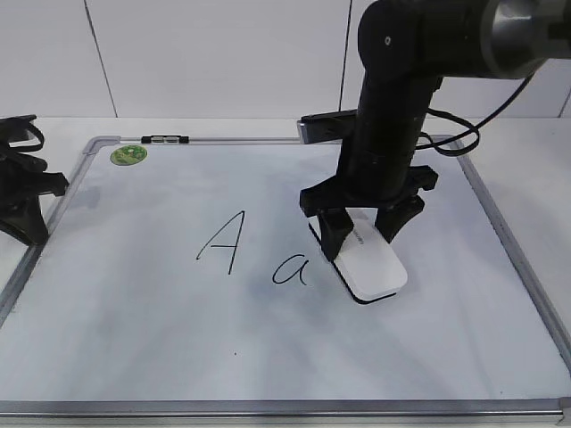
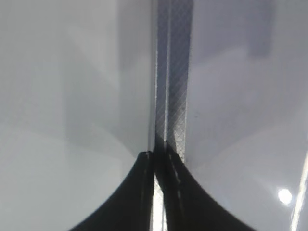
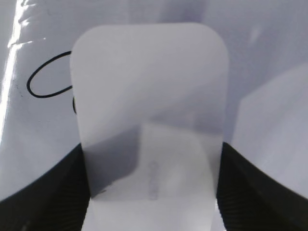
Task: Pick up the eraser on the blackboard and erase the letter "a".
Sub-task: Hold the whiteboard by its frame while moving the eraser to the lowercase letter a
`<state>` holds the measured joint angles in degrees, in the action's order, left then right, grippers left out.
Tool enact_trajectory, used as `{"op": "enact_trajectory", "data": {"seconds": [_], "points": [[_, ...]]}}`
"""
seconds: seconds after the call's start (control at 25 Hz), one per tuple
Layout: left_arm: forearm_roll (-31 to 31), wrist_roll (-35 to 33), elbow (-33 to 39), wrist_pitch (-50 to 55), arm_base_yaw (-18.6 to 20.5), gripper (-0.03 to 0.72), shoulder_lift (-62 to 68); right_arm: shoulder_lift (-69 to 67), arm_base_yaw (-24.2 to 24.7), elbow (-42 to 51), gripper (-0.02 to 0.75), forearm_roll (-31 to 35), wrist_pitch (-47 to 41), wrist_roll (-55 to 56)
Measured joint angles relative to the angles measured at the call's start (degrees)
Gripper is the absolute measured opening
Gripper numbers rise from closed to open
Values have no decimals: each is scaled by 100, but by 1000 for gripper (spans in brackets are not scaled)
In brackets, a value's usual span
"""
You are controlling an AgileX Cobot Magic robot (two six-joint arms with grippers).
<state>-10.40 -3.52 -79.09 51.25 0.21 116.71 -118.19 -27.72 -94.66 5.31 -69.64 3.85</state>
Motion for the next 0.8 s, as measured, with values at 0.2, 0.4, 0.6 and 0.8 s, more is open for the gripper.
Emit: {"op": "enact_trajectory", "data": {"seconds": [0.2, 0.4, 0.6, 0.8], "points": [[-35, 0, 0, 0, 0, 13, 0, -61, -71, 0, 556, 90, 0, -21], [-58, 0, 0, 0, 0, 13, 0, -89, -85, -34, 556, 133, 0, -50], [-84, 0, 0, 0, 0, 13, 0, -200, -95, -44, 556, 169, 0, -64], [-106, 0, 0, 0, 0, 13, 0, -211, -178, -55, 556, 169, 0, -69]]}}
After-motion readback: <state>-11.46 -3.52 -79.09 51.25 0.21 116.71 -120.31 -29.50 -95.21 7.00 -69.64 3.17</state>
